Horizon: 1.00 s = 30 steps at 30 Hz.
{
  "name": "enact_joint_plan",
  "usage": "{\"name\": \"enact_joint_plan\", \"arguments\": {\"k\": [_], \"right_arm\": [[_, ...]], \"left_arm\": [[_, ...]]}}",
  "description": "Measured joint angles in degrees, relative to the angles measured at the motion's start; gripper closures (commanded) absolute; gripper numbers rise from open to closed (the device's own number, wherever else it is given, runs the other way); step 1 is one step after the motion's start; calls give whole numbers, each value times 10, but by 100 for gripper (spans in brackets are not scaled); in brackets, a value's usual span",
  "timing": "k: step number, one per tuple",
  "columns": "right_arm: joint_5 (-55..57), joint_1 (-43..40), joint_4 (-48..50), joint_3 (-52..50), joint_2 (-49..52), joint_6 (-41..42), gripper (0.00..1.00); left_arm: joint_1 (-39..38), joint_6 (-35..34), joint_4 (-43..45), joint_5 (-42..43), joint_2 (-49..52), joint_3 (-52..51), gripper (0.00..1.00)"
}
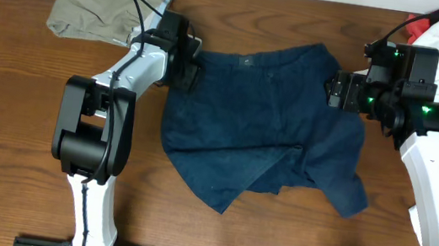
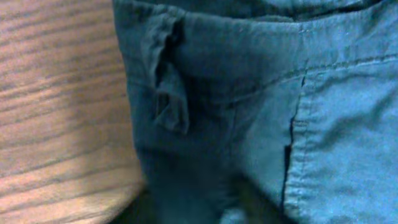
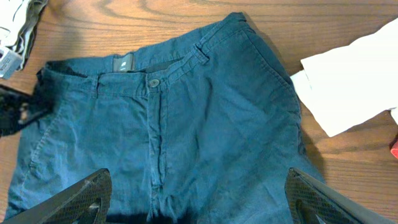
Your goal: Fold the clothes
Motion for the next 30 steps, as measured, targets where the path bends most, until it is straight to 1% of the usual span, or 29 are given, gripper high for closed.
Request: {"name": "enact_joint_plan", "arguments": {"k": [4, 9, 12, 16, 20, 23, 26, 28, 29, 30], "right_arm": [[0, 0, 0, 0, 0, 0, 16], [0, 0, 4, 0, 12, 0, 17], [0, 1, 7, 0, 39, 0, 17], [-1, 9, 12, 0, 88, 2, 18], [-1, 27, 22, 0, 126, 9, 19], [-4, 43, 35, 0, 145, 12, 19], [-9, 62, 50, 0, 152, 13, 19], [-12, 77, 61, 0, 153, 13, 21], [-13, 87, 67, 0, 153, 13, 23], [-14, 95, 72, 0, 155, 13, 23]], "left_arm": [[1, -28, -32, -11, 0, 10, 94], [29, -92, -130, -59, -10, 13, 94], [79, -133, -199, -87, -18, 13, 94], [178, -190, -297, -111, -28, 12, 94], [270, -225, -371, -120, -30, 12, 94], [301, -236, -402, -117, -30, 12, 94], [305, -240, -417, -114, -30, 12, 94], [301, -230, -421, -101, -31, 12, 94], [298, -224, -422, -96, -32, 12, 93], [294, -217, -422, -89, -35, 12, 89]]}}
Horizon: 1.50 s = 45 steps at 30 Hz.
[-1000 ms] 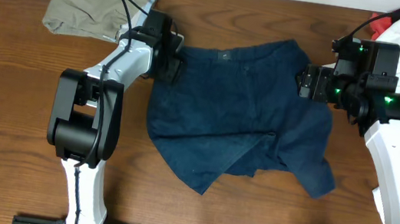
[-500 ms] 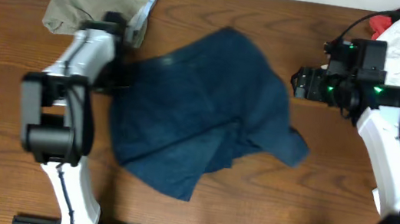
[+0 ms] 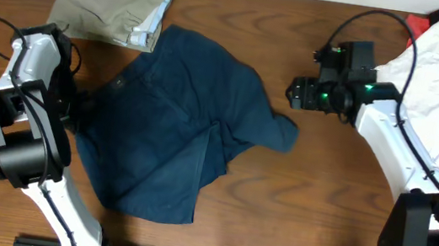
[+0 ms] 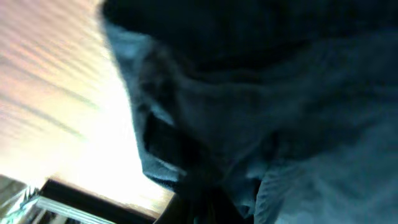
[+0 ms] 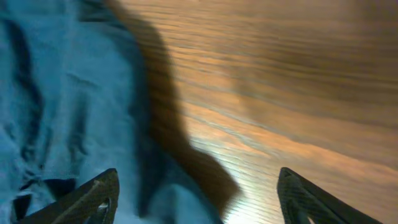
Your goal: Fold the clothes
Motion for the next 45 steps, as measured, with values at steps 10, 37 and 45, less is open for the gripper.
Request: {"name": "enact_joint_plan", "arguments": {"k": [10, 37, 45], "right_arm": [[-20, 76, 2, 0, 63, -31, 47], [66, 31, 254, 19, 65, -52, 99], [47, -54, 247, 147, 96, -27, 1]], "left_arm": [[-21, 28, 11, 32, -161, 14, 38], [-21, 42, 74, 33, -405, 33, 38], [-83, 58, 100, 35, -404, 33, 38]]}}
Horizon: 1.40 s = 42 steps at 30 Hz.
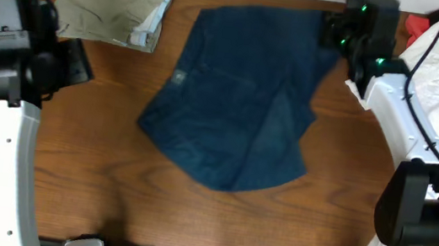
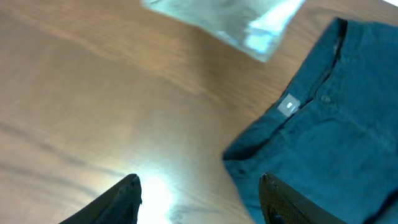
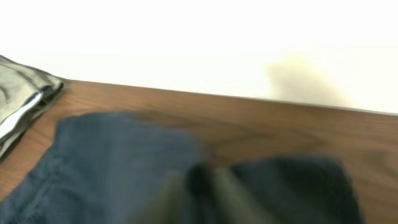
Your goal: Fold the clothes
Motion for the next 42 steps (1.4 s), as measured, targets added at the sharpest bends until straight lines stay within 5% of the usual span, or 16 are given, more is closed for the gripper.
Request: {"name": "enact_joint_plan", "arguments": {"k": [14, 19, 28, 35, 42], "right_arm": [[-14, 7, -355, 93, 16, 12, 1], [-1, 41, -381, 89, 45, 15, 33], [82, 91, -382, 78, 124, 47, 54], [120, 92, -380, 77, 144, 75, 99], [143, 88, -421, 76, 132, 85, 99]], "left_arm": [[-28, 9, 13, 5, 31, 0, 38], [-28, 9, 13, 5, 59, -1, 38], [-28, 13, 14, 5, 87, -3, 38], [-28, 16, 16, 5, 87, -3, 38], [-28, 22, 16, 5, 87, -3, 38]]}}
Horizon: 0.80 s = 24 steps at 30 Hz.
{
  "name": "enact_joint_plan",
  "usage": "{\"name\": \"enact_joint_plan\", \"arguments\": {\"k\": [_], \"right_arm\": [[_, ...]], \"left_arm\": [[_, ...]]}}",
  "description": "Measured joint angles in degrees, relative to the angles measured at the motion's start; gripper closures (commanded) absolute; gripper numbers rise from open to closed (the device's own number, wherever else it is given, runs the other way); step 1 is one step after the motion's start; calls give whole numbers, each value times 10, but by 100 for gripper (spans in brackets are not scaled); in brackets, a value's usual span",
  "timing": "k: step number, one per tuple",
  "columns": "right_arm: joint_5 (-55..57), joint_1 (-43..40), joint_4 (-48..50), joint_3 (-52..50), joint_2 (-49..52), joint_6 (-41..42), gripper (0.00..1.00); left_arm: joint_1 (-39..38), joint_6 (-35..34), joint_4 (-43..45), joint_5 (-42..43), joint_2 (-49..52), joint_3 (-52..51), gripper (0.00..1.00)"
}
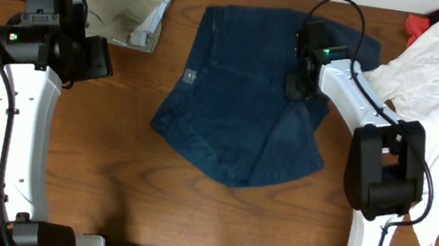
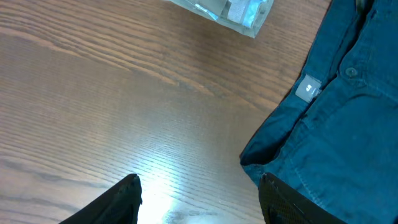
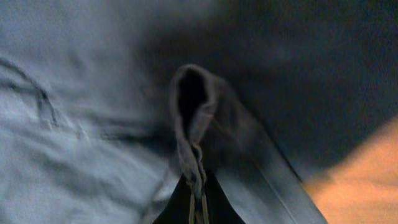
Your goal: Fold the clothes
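Dark blue shorts lie spread in the middle of the table, waistband label toward the left and one corner reaching the far right. My right gripper is down on their right half, shut on a pinched fold of blue cloth; the right gripper shows its tips closed together. To the left, my left gripper hangs open over bare wood, apart from the shorts. In the left wrist view the left gripper holds nothing, and the shorts' waistband corner lies to the right.
Folded khaki shorts lie at the far left, their edge showing in the left wrist view. A heap of white clothes with something red fills the far right. The wooden table shows in front.
My right gripper has come from the table's far edge to the shorts' right half, still shut on cloth. The shorts' far right corner now reaches further right. My left arm shifted slightly right, still open.
First the grippers were at opposite ends of the spread shorts, left on the cloth, right open. Then the left held them at the left side. Then it was open and clear while the right held them at the far edge, and now on their right half.
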Motion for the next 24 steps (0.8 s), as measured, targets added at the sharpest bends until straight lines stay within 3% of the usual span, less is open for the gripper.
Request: {"name": "enact_joint_plan", "arguments": {"k": [9, 13, 19, 22, 24], "right_arm": [[8, -40, -334, -2, -127, 15, 99], [8, -50, -360, -42, -132, 18, 95], [27, -51, -346, -188, -131, 56, 90], [50, -55, -325, -243, -135, 85, 79], [60, -62, -311, -258, -150, 102, 52]], "left_arm": [[0, 6, 1, 0, 0, 0, 38], [0, 7, 2, 0, 0, 0, 38], [0, 12, 2, 0, 0, 0, 38], [0, 19, 2, 0, 0, 0, 38], [0, 20, 2, 0, 0, 0, 38]]}}
